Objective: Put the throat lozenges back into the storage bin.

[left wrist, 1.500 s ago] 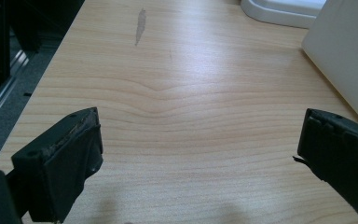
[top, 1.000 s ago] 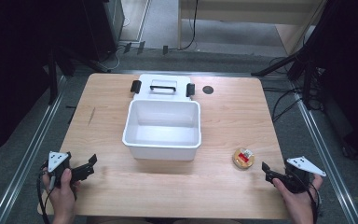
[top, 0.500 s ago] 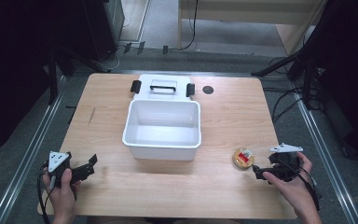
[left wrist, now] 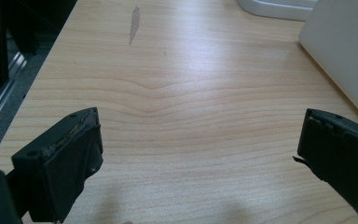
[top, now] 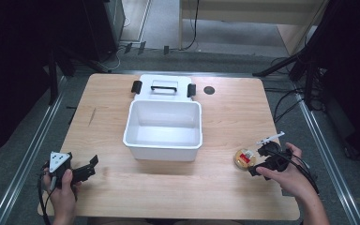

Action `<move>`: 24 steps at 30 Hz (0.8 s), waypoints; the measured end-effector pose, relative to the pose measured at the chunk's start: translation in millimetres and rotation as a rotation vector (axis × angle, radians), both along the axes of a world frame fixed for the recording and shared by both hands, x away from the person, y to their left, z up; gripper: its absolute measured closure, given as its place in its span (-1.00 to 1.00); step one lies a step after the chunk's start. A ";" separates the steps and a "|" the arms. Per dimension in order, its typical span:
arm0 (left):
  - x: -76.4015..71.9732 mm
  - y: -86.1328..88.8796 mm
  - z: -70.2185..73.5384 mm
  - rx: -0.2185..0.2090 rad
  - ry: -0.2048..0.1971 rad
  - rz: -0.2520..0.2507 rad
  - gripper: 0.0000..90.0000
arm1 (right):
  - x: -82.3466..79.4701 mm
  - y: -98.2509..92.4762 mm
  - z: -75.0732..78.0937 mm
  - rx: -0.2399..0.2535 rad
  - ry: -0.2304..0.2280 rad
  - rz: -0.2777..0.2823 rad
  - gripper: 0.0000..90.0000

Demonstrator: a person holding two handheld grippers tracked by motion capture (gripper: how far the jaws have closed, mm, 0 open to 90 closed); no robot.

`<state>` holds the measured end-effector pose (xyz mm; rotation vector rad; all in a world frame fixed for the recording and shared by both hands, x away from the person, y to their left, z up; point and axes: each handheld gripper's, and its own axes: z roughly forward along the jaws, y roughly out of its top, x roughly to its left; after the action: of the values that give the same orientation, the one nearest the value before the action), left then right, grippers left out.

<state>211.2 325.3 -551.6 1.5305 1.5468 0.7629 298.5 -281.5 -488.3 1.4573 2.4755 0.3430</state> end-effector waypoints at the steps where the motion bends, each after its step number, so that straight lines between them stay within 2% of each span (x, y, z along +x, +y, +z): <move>1: 0.0 0.0 0.0 0.000 0.000 0.000 -0.99 | 1.4 1.5 0.5 -0.004 0.013 0.005 -1.00; 4: 0.0 0.0 0.0 0.000 0.000 -0.001 -0.99 | 4.0 4.2 1.9 -0.013 0.033 0.018 -1.00; 5: 0.0 0.2 0.1 0.001 0.003 -0.004 -0.99 | 7.0 7.5 4.1 -0.016 0.058 0.026 -1.00; 18: 0.5 0.7 0.0 -0.003 0.005 -0.005 -0.99 | 23.1 22.0 15.7 -0.057 0.126 0.047 -1.00; 24: 0.7 0.7 -0.1 -0.005 0.006 -0.006 -1.00 | 31.0 29.6 14.6 -0.073 0.157 0.070 -1.00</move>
<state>211.8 326.0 -551.7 1.5346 1.5468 0.7516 329.4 -251.9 -473.8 1.4218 2.6365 0.1549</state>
